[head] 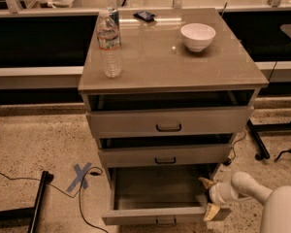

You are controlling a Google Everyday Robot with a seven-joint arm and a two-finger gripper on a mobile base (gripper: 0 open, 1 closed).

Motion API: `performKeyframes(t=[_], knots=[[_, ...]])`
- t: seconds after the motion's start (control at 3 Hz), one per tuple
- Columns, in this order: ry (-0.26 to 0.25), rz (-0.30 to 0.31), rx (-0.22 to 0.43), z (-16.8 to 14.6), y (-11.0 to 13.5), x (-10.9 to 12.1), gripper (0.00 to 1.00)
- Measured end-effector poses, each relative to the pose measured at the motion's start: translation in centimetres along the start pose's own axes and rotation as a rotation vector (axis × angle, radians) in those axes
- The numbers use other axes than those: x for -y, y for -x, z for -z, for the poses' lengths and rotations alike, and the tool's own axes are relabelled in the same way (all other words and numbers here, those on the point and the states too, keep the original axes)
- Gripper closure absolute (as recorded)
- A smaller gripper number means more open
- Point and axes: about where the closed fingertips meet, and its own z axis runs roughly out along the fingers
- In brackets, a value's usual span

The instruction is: Close bottom drawer

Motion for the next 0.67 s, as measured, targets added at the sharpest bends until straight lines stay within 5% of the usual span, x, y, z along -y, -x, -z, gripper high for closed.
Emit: performKeyframes(t=[0.67], knots=[[-0.018,0.029,-0.010,-0.87,-0.03,0.25,0.23]])
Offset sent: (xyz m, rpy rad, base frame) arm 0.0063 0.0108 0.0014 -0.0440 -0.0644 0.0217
